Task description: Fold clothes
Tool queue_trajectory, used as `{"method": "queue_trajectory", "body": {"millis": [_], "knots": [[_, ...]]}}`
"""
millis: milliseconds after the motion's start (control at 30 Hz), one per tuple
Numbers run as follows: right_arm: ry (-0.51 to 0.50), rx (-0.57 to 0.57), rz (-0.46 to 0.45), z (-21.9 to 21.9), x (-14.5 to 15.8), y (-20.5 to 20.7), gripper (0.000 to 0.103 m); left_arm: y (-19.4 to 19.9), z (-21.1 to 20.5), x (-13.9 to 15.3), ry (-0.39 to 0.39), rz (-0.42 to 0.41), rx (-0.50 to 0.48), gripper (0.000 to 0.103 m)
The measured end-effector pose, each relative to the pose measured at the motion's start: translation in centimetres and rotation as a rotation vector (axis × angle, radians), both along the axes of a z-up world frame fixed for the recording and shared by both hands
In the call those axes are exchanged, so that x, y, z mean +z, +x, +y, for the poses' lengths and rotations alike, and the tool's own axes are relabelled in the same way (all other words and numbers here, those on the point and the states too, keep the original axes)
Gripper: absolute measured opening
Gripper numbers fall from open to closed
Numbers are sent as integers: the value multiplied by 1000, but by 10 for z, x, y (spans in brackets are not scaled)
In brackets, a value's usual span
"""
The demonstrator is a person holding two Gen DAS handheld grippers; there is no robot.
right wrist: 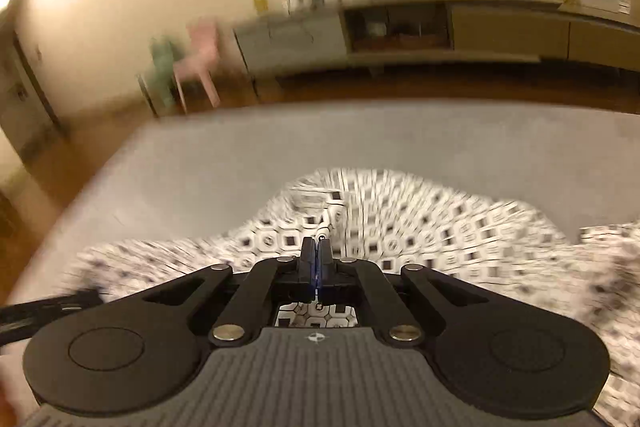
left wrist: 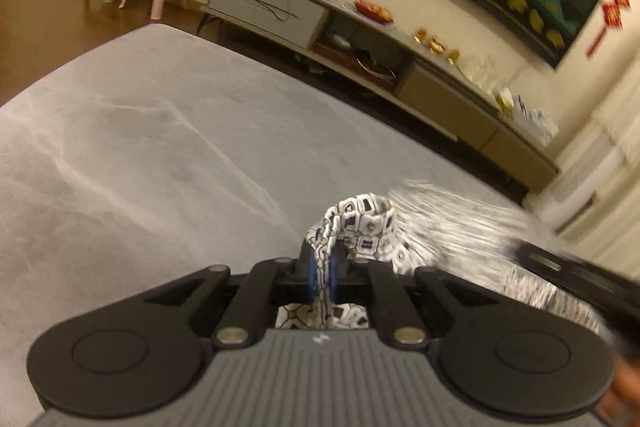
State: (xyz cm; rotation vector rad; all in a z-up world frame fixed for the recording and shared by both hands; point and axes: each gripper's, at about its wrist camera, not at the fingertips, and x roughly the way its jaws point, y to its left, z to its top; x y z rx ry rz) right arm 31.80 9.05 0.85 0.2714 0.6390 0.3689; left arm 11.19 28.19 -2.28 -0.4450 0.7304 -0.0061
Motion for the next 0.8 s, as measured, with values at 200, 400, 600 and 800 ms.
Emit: {"method": "queue_trajectory", "body": {"millis": [200, 400, 600, 800], "knots": [[44, -20, -6, -53, -7, -131, 0, -1, 19, 14, -34, -27, 80, 6], [10, 184, 155, -49, -47, -199, 0, -6, 14, 14, 10, -22, 120, 6], [-102, 50, -14, -63, -3, -137, 63, -11, 8, 14, 32, -35, 67, 6], [-205, 55, -10, -17, -5, -8, 88, -16, -1, 22, 43, -92, -1, 6]]}}
